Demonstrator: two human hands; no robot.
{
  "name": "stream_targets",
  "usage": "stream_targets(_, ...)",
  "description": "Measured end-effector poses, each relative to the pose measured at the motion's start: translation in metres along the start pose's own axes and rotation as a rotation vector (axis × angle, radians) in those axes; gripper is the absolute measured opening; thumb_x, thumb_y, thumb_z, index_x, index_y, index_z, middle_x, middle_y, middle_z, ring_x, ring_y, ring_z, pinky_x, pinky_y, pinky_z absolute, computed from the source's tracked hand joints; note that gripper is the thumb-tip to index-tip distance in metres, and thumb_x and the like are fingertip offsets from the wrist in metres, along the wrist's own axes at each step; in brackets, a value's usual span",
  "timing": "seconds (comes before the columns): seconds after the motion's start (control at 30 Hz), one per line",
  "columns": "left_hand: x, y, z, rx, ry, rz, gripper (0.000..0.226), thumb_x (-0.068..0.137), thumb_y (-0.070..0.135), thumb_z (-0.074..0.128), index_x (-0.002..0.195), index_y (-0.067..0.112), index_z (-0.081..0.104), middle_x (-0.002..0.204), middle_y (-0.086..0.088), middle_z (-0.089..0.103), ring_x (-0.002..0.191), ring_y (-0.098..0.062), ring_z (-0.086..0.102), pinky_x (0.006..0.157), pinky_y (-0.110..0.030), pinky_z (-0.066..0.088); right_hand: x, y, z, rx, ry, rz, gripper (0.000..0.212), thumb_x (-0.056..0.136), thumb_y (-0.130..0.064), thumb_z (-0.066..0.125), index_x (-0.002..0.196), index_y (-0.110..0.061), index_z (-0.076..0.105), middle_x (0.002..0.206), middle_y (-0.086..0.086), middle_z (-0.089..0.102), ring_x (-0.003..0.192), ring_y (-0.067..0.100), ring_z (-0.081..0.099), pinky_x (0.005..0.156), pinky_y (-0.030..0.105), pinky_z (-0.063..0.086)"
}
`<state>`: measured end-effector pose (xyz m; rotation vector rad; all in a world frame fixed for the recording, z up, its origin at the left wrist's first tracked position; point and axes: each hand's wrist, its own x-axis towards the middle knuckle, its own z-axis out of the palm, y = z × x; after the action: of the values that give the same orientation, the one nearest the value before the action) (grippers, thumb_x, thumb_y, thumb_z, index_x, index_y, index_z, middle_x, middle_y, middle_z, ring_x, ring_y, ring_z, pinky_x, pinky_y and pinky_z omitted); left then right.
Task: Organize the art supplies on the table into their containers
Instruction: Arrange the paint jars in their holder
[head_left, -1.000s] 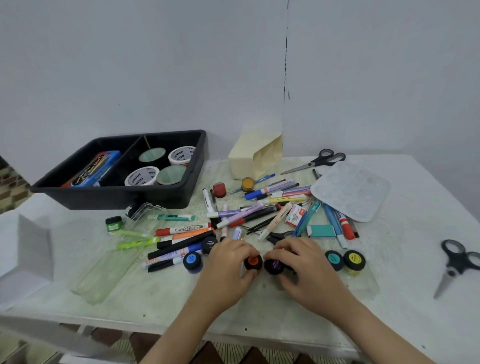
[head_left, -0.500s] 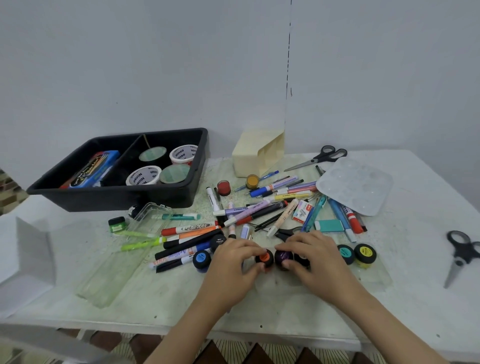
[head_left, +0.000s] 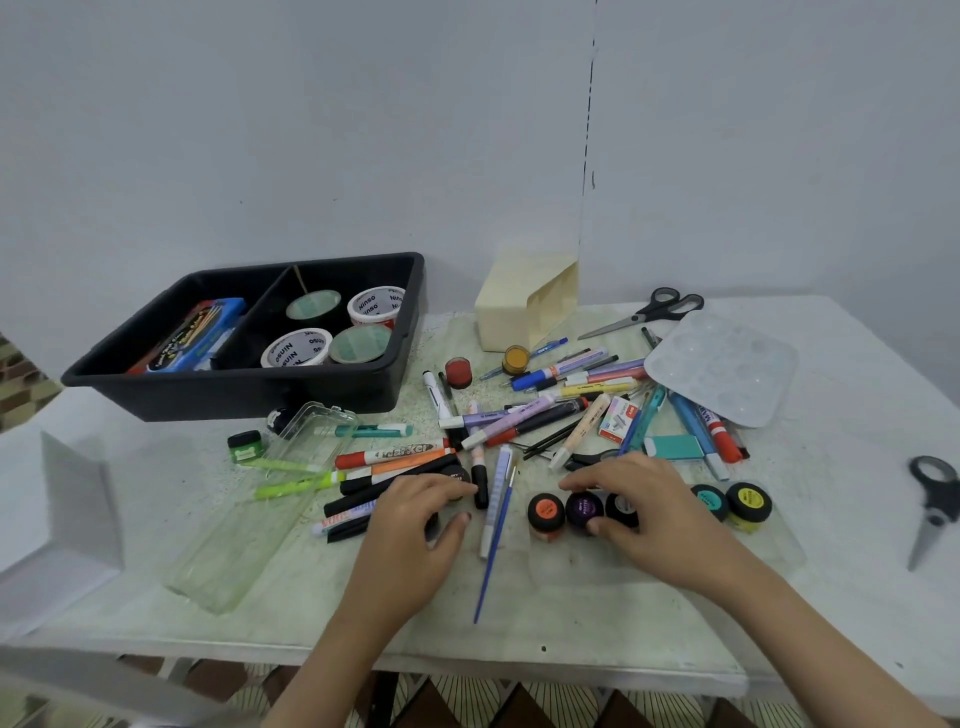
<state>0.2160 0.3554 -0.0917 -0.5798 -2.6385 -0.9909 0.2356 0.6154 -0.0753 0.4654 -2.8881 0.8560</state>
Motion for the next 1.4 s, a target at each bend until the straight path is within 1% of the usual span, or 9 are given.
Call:
stream_targets(0.2,-0.011,-0.018,-0.013,0.047,0.042,-0.031,0.034,0.076,0.031,0.063,0.110,0.031,0.064,0.108,0.028,0.052,0.109,0.012,0.041,0.088,-0.012,0.032,0.009,-0.008,0.001,0.043,0.013,-0.002,0.043,0.076,-0.039,0.055,0.119,-0.039,0.057,0.111,-0.029,0.054,0.108,-0.003,0.046,0.097,0.028,0.035)
stream_targets(0.33,-0.020,-0.025,-0.017,0.069,0.035,-0.068,0.042,0.074,0.019,0.077,0.112,0.027,0.063,0.109,0.020,0.054,0.104,0.005,0.043,0.087,-0.012,0.033,0.030,-0.030,0.014,-0.003,0.035,-0.070,0.041,0.081,-0.044,0.048,0.120,-0.036,0.057,0.115,-0.024,0.055,0.112,0.001,0.046,0.099,0.029,0.031)
stream_targets(0.47,-0.022,-0.027,-0.018,0.050,0.023,-0.124,0.038,0.075,0.011,0.075,0.110,0.022,0.065,0.106,0.018,0.054,0.101,-0.001,0.049,0.089,-0.014,0.035,0.055,-0.057,0.034,-0.099,0.015,-0.145,0.039,0.089,-0.040,0.053,0.126,-0.032,0.054,0.123,-0.014,0.058,0.114,0.011,0.047,0.093,0.030,0.027)
stream_targets(0.67,-0.022,-0.025,-0.019,0.007,0.039,-0.157,0.033,0.077,0.013,0.074,0.105,0.025,0.064,0.100,0.028,0.052,0.094,0.008,0.051,0.084,-0.010,0.039,0.074,-0.080,0.061,-0.292,0.041,-0.114,0.041,0.089,-0.047,0.051,0.125,-0.028,0.051,0.117,-0.007,0.062,0.110,0.019,0.047,0.091,0.035,0.023)
stream_targets(0.83,-0.021,-0.020,-0.018,-0.093,0.050,-0.180,0.040,0.077,0.011,0.073,0.111,0.029,0.061,0.103,0.018,0.056,0.099,0.011,0.049,0.080,-0.002,0.037,0.062,-0.072,0.062,-0.099,0.196,-0.103,0.036,0.078,-0.044,0.055,0.110,-0.029,0.064,0.096,-0.011,0.068,0.094,0.015,0.053,0.076,0.030,0.021)
stream_targets(1.0,-0.017,0.001,-0.017,-0.259,0.052,-0.159,0.041,0.078,0.013,0.069,0.107,0.040,0.058,0.105,0.014,0.056,0.101,0.001,0.054,0.082,-0.010,0.044,0.027,-0.052,0.035,0.158,0.370,-0.030,0.035,0.074,-0.053,0.054,0.105,-0.040,0.064,0.094,-0.035,0.057,0.093,-0.008,0.049,0.088,0.025,0.029)
stream_targets(1.17,-0.013,0.036,-0.006,-0.444,-0.073,-0.049,0.039,0.073,0.011,0.070,0.105,0.030,0.061,0.103,0.010,0.062,0.097,-0.006,0.061,0.083,-0.014,0.047,-0.017,-0.026,0.013,0.166,0.479,0.059,0.031,0.073,-0.051,0.057,0.103,-0.044,0.060,0.095,-0.032,0.059,0.094,-0.002,0.053,0.085,0.040,0.042)
stream_targets(1.3,-0.010,0.050,0.009,-0.313,-0.186,0.068,0.047,0.074,0.014,0.075,0.106,0.042,0.055,0.105,0.019,0.058,0.101,-0.002,0.055,0.085,-0.012,0.044,-0.040,-0.015,0.010,0.139,0.519,0.100,0.031,0.072,-0.049,0.061,0.103,-0.042,0.063,0.095,-0.029,0.062,0.091,0.004,0.057,0.082,0.049,0.045)
stream_targets(1.4,-0.008,0.054,0.017,-0.211,-0.231,0.080,0.044,0.077,0.019,0.073,0.109,0.042,0.056,0.107,0.024,0.052,0.103,0.006,0.049,0.085,-0.009,0.041,-0.052,-0.012,0.013,0.139,0.535,0.109,0.032,0.072,-0.048,0.062,0.103,-0.040,0.064,0.093,-0.029,0.063,0.092,0.002,0.057,0.082,0.046,0.045)
